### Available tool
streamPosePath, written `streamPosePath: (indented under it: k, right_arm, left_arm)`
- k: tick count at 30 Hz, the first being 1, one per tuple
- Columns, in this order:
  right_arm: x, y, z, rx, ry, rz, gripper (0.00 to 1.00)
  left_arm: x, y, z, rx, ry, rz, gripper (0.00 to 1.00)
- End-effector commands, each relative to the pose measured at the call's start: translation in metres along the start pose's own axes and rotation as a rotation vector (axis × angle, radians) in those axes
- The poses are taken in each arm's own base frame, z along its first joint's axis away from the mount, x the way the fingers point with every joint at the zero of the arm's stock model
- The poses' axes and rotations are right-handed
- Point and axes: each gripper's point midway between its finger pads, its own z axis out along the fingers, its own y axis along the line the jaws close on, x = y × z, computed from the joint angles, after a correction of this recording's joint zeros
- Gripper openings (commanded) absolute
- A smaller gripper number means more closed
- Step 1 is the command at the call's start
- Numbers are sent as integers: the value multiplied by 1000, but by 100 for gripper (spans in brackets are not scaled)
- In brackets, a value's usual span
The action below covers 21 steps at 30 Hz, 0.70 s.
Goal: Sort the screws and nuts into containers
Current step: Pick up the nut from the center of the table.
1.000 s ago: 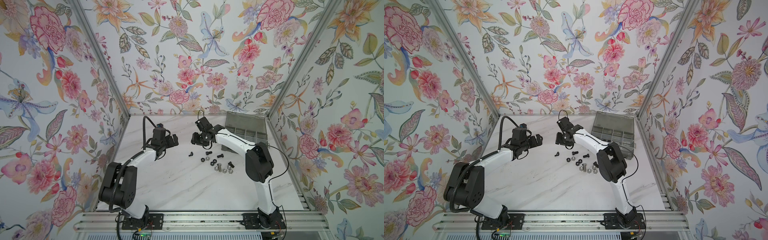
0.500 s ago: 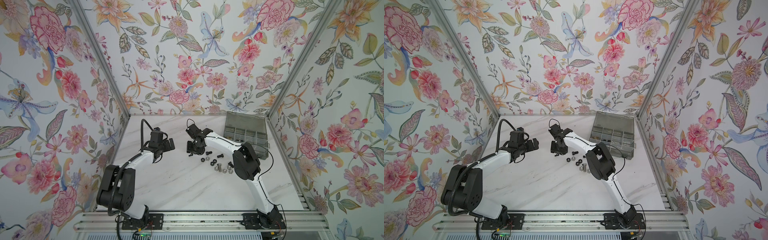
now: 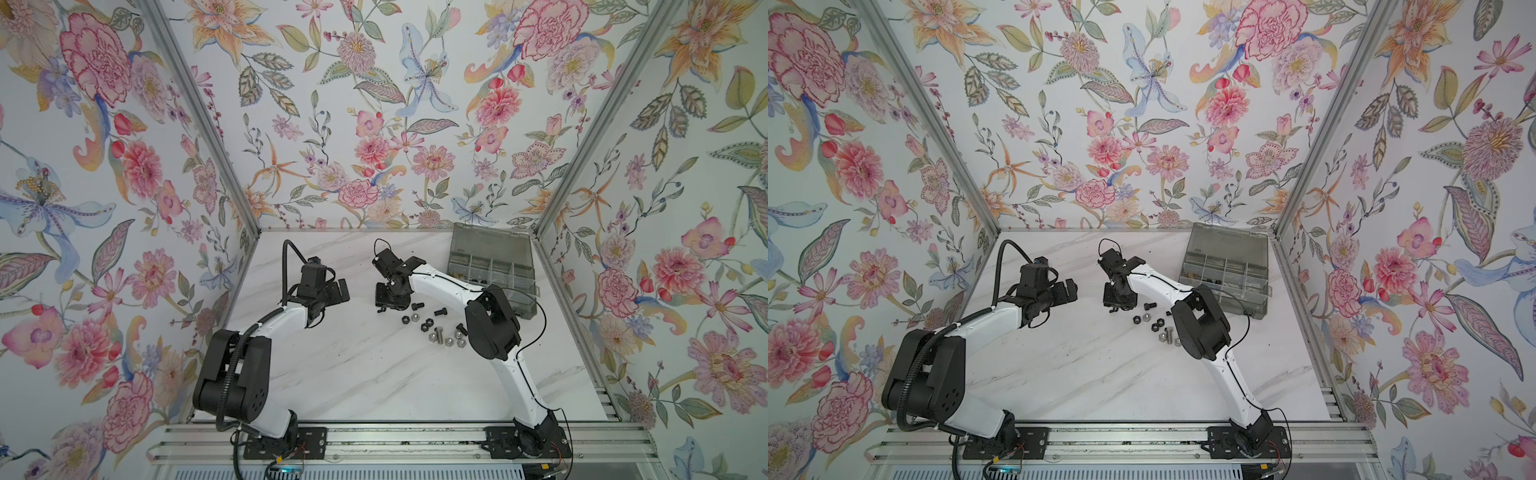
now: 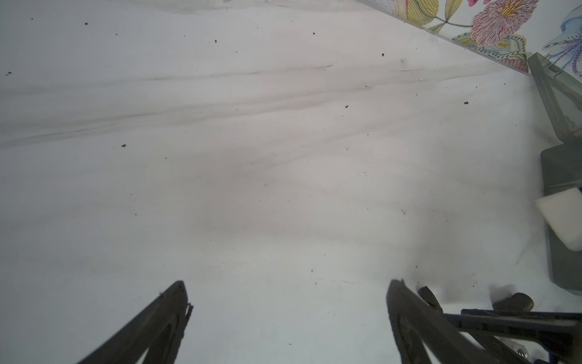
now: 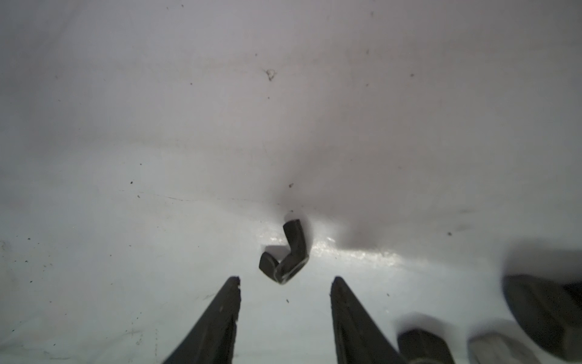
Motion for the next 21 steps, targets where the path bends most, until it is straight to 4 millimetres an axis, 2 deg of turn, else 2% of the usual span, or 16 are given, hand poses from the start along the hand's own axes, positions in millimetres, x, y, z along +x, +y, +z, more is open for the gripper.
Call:
streamPosePath:
  k: [1,10,14,21]
  right_arm:
    - [10,-23,24,77,48,5,49]
    - [14,-30,33,115,67,-5,46]
    - [17,-36,33,142,70,-16,37]
    - [21,-45,30,174,70,-29,30]
  left_arm:
    - [-4,-3,-1,7,-17,16,99]
    - [-4,-3,1,5,-17,16,99]
    - [-4,-2,1,4,-18,14,99]
    - [-6,-2,-1,0,-26,14,99]
